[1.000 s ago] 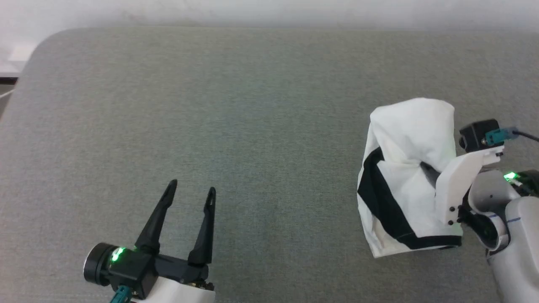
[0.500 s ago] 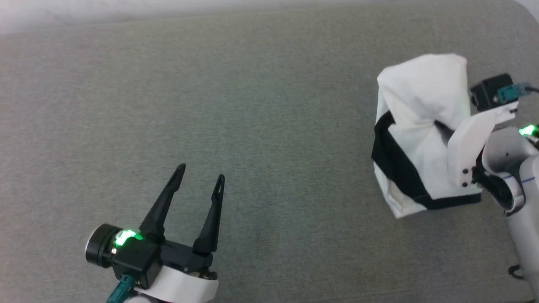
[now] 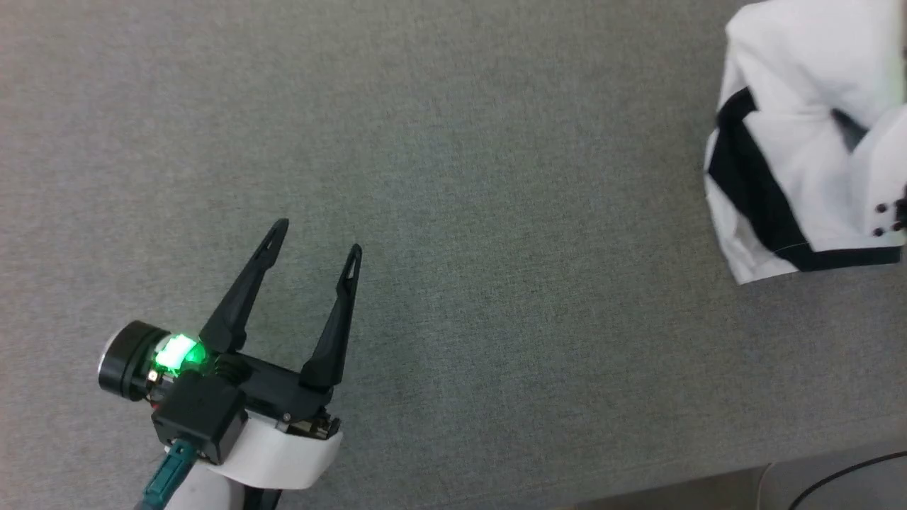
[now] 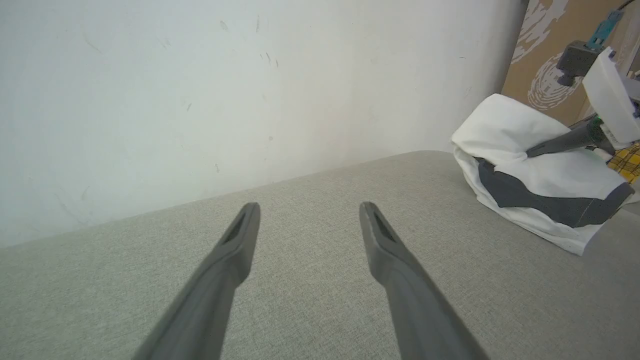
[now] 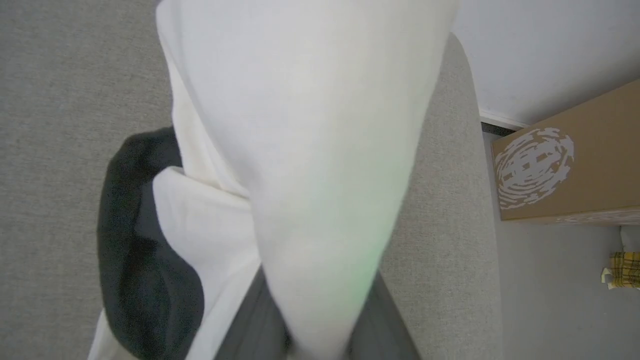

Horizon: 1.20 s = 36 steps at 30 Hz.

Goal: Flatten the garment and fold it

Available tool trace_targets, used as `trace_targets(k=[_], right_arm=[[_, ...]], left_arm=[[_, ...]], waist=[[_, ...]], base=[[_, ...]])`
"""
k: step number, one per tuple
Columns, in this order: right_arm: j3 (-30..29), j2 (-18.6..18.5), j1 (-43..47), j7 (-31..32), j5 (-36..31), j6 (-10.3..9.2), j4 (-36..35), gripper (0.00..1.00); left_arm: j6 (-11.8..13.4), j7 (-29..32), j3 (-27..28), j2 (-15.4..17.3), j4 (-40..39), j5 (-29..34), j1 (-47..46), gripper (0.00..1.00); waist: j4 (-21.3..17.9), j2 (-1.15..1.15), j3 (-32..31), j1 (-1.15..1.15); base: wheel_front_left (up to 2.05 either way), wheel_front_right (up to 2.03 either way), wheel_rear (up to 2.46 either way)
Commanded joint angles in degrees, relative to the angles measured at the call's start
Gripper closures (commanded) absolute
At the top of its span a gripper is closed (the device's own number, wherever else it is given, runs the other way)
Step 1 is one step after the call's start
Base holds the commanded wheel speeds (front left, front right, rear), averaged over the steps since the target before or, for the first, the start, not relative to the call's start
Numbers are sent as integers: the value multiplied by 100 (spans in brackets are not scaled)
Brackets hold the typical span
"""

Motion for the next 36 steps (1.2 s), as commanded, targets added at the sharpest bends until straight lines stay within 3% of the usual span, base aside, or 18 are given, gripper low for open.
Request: trace_targets(k=[1, 9, 14, 15, 18, 20, 30, 36], right_arm=[[-84, -113, -105, -69, 4, -5, 19, 100], [-535, -330, -206, -281, -153, -5, 251, 100], [-872, -195, -282, -498, -337, -5, 517, 98], [-915, -159, -293, -538, -379, -5, 569, 75], [-1011, -82, -331, -639, -510, -5, 743, 56], [-1093, -41, -372, -701, -603, -5, 838, 0], [-1362, 32, -422, -783, -792, -5, 1127, 0], [-1668, 9, -264, -1044, -728, -5, 942, 0]], left_arm=[[-39, -27, -3, 70, -71, 77, -97, 0], [-39, -27, 19, 270, -226, 123, -206, 0], [-39, -27, -31, 369, -281, 138, -308, 0], [-39, -27, -44, 392, -282, 143, -326, 0], [-39, -27, -67, 433, -300, 147, -359, 0], [-35, -27, -68, 453, -314, 147, -368, 0], [59, -27, -96, 353, -172, 35, -349, 0], [188, -27, -87, 209, 4, -47, -212, 0]], waist=[[-161, 0, 388, -1], [-233, 0, 767, -1], [-249, 0, 953, -1], [-248, 0, 981, -1], [-242, 0, 1018, -1], [-239, 0, 1026, -1], [-213, 0, 598, -1], [-120, 0, 91, -1]], base=[[0, 0, 0], [0, 0, 0], [0, 0, 0], [0, 0, 0], [0, 0, 0], [0, 0, 0], [0, 0, 0], [0, 0, 0]])
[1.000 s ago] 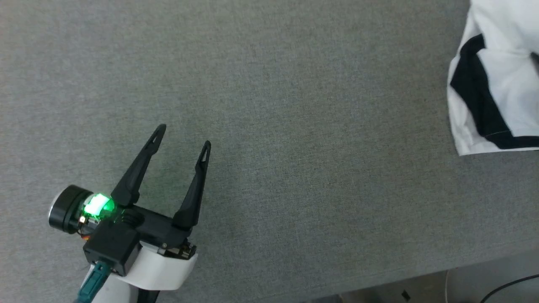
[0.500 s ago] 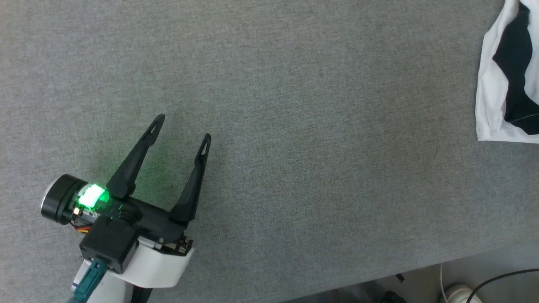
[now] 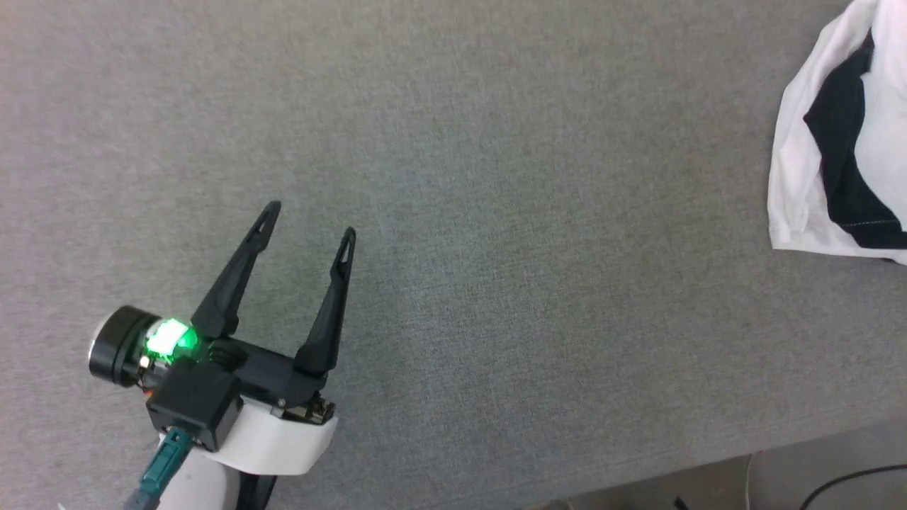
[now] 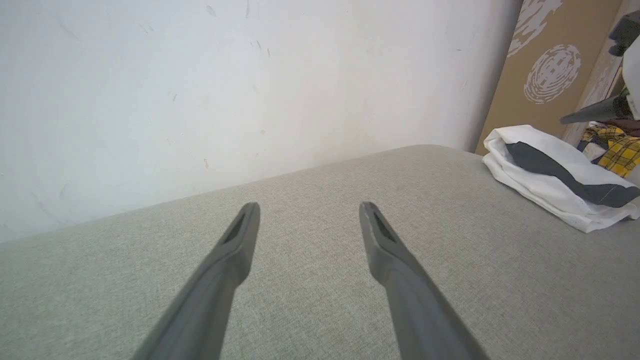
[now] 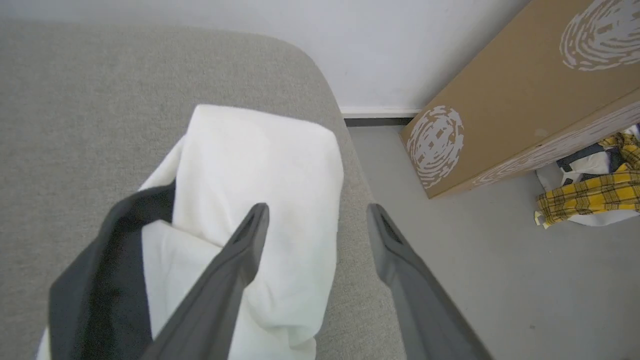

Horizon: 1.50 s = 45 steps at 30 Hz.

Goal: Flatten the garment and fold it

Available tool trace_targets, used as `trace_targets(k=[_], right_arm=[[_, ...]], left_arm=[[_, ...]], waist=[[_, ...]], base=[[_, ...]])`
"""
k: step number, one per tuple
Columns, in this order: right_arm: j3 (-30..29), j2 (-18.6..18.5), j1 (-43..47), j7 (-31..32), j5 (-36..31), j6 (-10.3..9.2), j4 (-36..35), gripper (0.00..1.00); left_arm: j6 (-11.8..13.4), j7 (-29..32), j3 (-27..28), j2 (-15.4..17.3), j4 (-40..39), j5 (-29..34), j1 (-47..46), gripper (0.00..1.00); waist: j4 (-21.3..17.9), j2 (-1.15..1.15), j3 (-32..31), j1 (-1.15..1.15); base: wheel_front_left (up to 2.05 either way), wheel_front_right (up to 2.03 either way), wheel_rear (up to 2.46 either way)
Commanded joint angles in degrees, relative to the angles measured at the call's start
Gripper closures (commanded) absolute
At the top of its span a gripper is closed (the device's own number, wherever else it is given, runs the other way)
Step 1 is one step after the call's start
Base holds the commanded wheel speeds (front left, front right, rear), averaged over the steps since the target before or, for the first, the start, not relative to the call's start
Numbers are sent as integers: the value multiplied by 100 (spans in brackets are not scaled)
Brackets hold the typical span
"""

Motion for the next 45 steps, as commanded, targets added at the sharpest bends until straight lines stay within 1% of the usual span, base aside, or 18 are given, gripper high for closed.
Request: trace_targets(k=[1, 4, 7, 11, 13, 16, 18, 23, 26, 30, 33, 35, 37, 38, 43, 45], right_arm=[[-75, 41, 63, -118, 34, -5, -74, 0], [-216, 234, 284, -491, 161, -5, -379, 0], [-359, 532, 635, -923, 328, -5, -791, 0], [-287, 953, 1326, -1329, 514, -5, -1402, 0], [-258, 1143, 1696, -1530, 490, -5, -1700, 0], [-286, 1436, 2229, -1889, 326, -5, -2130, 0], [-294, 1605, 2573, -2099, 82, -5, -2367, 0], [-466, 2185, 3293, -2477, -436, -5, -2785, 0], [-542, 2394, 3678, -2637, -682, -5, -3009, 0], [-610, 2508, 4169, -2850, -858, -5, -3225, 0], [-625, 2516, 4479, -3022, -581, -5, -3223, 0], [-654, 2517, 4626, -3183, -533, -5, -3147, 0], [-670, 2518, 4726, -3320, -507, -5, -3000, 0], [-642, 2518, 4764, -3381, -498, -5, -2929, 0], [-413, 2519, 4956, -3557, -410, -5, -2629, 0], [-378, 2519, 4998, -3598, -353, -5, -2539, 0]], left_arm=[[43, -26, 9, -31, 34, -26, 62, 0], [121, -26, 22, -134, 115, -76, 174, 0], [197, -26, 56, -226, 191, -120, 301, 0], [297, -26, 132, -330, 278, -157, 474, 0], [348, -26, 163, -348, 324, -118, 565, 0], [450, -26, 240, -425, 376, -127, 720, 0], [493, -26, 270, -453, 415, -108, 820, 0], [581, -26, 324, -548, 557, -87, 1018, 0], [627, -26, 351, -611, 625, -86, 1130, 0], [714, -26, 365, -693, 686, -57, 1301, 0], [785, -26, 409, -749, 661, -58, 1400, 0], [809, -26, 428, -755, 617, -16, 1454, 0], [748, -26, 372, -691, 569, 83, 1513, 0], [795, -26, 397, -694, 581, 114, 1559, 0], [815, -26, 377, -684, 689, 181, 1725, 0], [874, -26, 389, -674, 755, 244, 1777, 0]], waist=[[100, 0, -331, 1], [221, 0, -610, 1], [368, 0, -885, 1], [564, 0, -1262, 1], [660, 0, -1451, 1], [792, 0, -1693, 1], [881, 0, -1833, 1], [1132, 0, -2168, 1], [1276, 0, -2339, 1], [1443, 0, -2538, 1], [1530, 0, -2657, 1], [1569, 0, -2729, 1], [1594, 0, -2789, 1], [1600, 0, -2808, 1], [1601, 0, -2914, 1], [1585, 0, -2944, 1]], base=[[0, 0, 0], [0, 0, 0], [0, 0, 0], [0, 0, 0], [0, 0, 0], [0, 0, 0], [0, 0, 0], [0, 0, 0], [0, 0, 0], [0, 0, 0], [0, 0, 0], [0, 0, 0], [0, 0, 0], [0, 0, 0], [0, 0, 0], [0, 0, 0]])
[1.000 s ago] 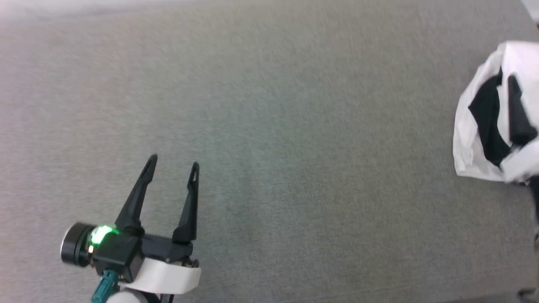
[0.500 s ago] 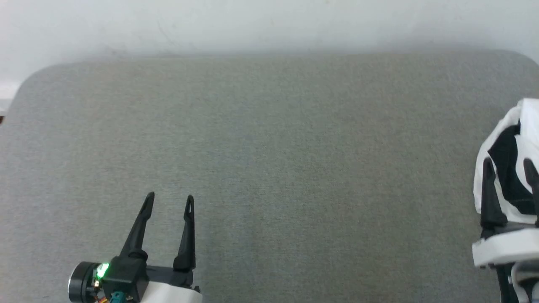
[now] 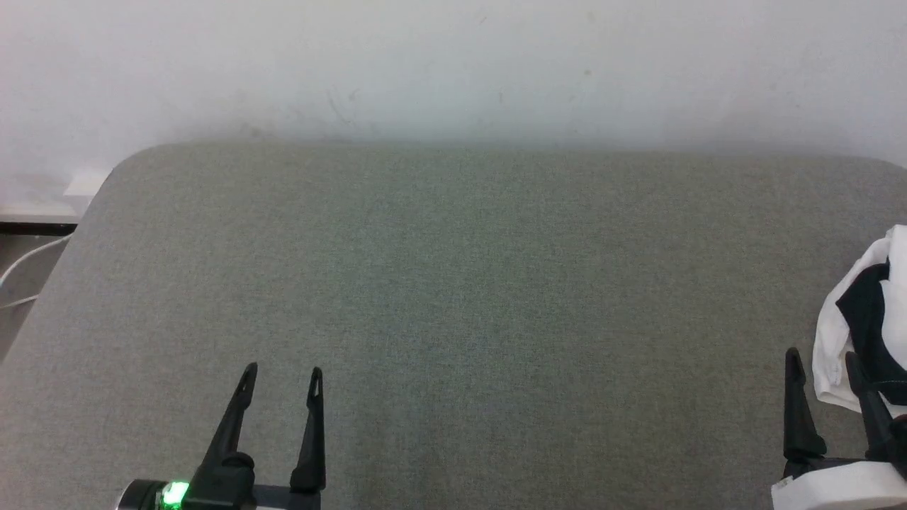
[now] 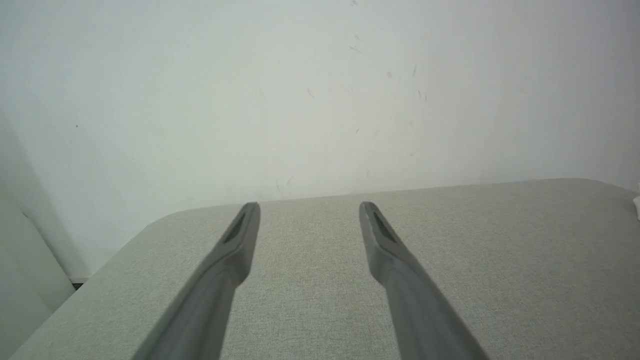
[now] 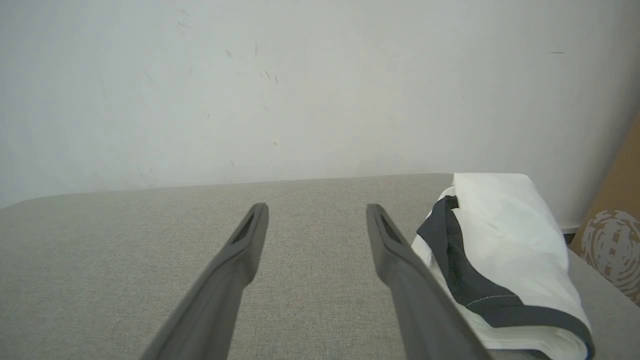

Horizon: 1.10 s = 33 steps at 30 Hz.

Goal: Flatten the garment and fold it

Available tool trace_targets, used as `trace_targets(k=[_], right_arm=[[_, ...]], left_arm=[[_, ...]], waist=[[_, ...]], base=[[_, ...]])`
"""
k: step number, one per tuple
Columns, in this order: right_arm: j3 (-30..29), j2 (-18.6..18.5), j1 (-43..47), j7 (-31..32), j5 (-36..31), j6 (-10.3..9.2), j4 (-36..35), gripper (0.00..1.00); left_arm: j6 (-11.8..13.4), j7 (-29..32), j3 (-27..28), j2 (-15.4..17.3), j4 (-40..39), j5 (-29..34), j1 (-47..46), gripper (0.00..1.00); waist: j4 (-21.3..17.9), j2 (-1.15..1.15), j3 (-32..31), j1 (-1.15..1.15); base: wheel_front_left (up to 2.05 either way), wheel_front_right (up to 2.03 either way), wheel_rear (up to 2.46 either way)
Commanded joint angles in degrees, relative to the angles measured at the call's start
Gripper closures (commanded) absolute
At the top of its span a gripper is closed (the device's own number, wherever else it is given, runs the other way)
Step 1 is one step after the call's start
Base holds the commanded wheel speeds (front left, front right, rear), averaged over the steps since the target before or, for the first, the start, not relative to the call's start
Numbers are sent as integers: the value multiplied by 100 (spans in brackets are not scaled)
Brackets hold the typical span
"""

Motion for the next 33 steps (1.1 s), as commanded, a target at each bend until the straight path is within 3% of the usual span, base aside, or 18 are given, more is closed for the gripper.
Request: trace_targets(k=[1, 13, 33], right_arm=[[33, 12, 69, -50, 55, -4, 48, 0], [184, 12, 105, -97, 53, -4, 125, 0], [198, 12, -39, -99, -80, -4, 209, 0]], left_arm=[[48, -26, 13, 24, 54, 70, 75, 0], [157, -26, 0, -1, 292, 73, 130, 0], [-28, -26, -88, 21, 212, -24, -165, 0]], waist=[[-5, 0, -42, 0], [-113, 0, -111, 0], [-129, 0, -62, 0]], base=[[0, 0, 0], [0, 0, 0], [0, 0, 0]])
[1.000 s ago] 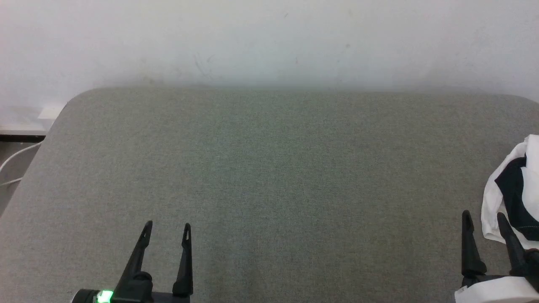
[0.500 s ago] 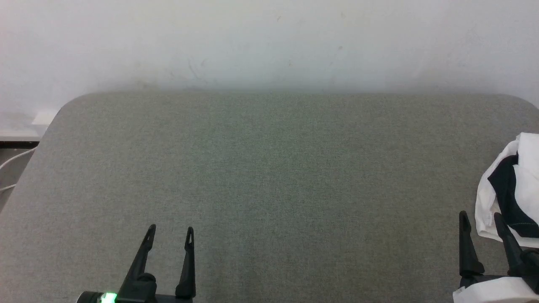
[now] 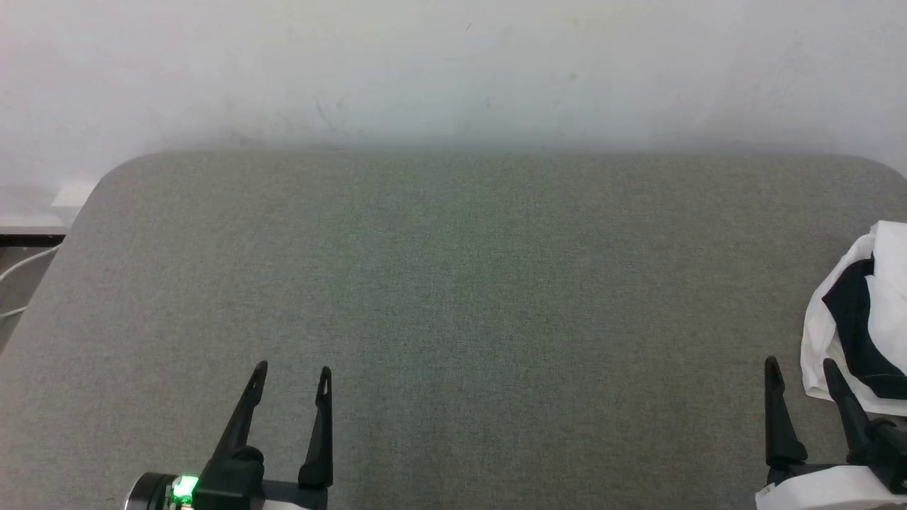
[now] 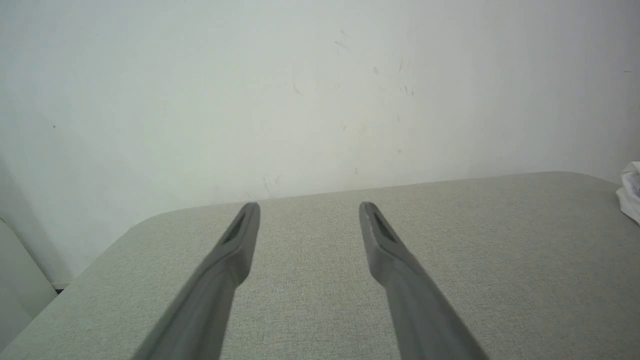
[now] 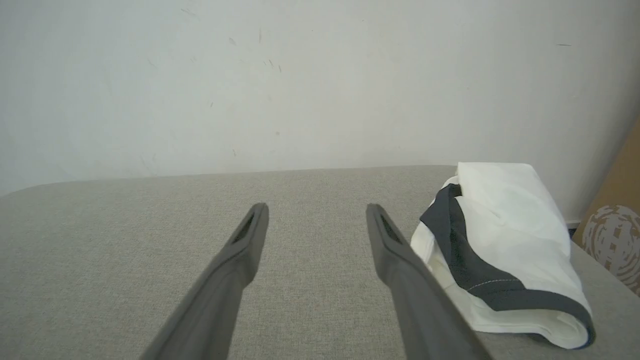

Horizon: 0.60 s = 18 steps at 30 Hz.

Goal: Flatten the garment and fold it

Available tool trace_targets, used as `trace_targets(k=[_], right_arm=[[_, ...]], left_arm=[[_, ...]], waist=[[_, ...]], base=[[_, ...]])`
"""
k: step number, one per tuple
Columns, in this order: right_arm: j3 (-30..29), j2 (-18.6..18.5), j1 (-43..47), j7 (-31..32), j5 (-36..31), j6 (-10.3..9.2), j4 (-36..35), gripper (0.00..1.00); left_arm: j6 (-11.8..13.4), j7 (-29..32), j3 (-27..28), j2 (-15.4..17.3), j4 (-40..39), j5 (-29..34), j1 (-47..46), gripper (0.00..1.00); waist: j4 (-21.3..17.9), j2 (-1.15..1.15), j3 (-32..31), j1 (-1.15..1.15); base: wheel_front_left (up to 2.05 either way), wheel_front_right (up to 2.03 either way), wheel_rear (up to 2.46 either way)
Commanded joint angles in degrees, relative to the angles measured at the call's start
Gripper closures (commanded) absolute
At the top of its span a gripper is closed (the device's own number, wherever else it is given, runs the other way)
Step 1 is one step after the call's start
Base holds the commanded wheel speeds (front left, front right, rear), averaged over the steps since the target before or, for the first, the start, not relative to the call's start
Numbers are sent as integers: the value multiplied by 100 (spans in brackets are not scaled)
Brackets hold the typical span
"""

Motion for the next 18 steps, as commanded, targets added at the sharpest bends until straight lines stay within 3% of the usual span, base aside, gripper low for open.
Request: trace_targets(k=[1, 2, 18], right_arm=[[28, 14, -71, -27, 9, -4, 14, 0], [17, 1, -1, 3, 0, 0, 5, 100], [113, -2, -63, 148, -64, 0, -47, 100]], left_arm=[[-38, -26, 1, -2, -16, -30, -78, 0], [-4, 4, 0, -1, 1, -14, -5, 100], [-32, 151, 69, -40, 60, 0, -97, 100]], waist=[[4, 0, 6, 0], [3, 0, 5, 0], [-34, 0, 22, 0]], base=[[0, 0, 0], [0, 0, 0], [0, 0, 0]])
